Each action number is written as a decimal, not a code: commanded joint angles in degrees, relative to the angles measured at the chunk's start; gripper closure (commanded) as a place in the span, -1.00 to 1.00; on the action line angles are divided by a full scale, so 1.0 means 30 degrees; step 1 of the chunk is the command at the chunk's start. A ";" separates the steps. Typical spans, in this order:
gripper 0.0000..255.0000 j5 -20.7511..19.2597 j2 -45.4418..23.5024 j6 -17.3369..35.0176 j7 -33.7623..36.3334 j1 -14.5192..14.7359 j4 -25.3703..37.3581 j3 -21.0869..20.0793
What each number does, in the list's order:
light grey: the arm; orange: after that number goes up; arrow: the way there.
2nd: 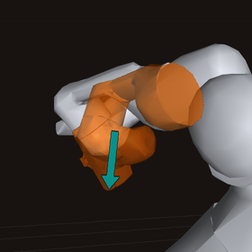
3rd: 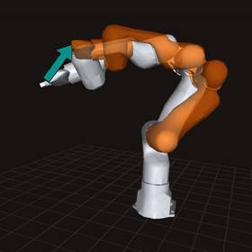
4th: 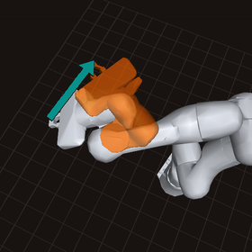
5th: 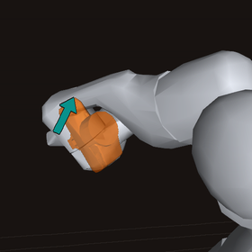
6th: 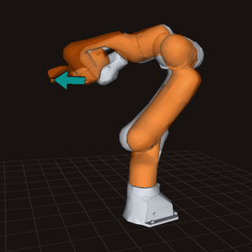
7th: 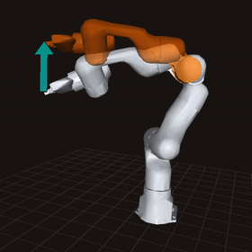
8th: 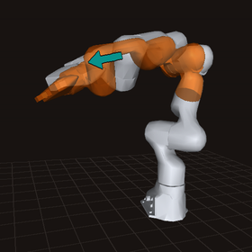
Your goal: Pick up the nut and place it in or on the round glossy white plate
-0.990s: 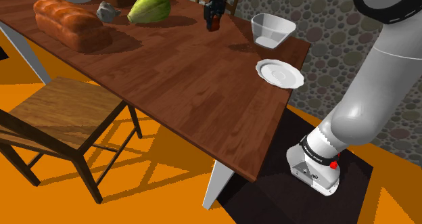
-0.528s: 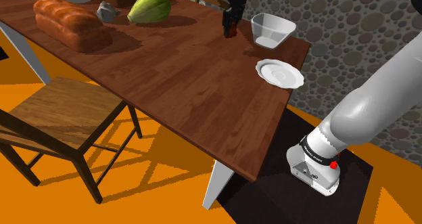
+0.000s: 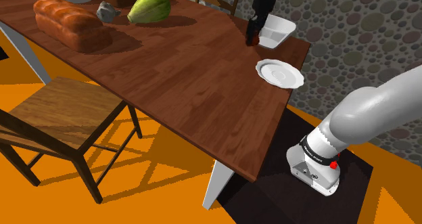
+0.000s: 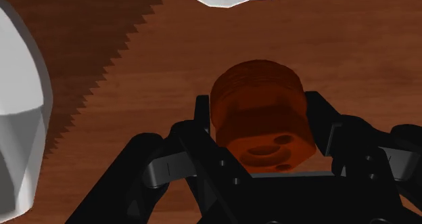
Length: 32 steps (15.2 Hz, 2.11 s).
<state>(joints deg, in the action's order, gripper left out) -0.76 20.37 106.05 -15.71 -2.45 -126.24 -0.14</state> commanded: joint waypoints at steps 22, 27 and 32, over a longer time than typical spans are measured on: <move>1.00 -0.1358 0.8915 0.0565 -0.2103 -0.1265 -0.9432 0.1813; 1.00 -0.1393 0.8836 0.1076 -0.2092 -0.1278 -0.9864 0.1847; -1.00 -0.1375 0.8857 0.1061 -0.2060 -0.1258 -0.9870 0.1822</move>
<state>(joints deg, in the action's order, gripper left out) -4.94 46.94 109.30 -21.94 -6.26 -155.66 5.37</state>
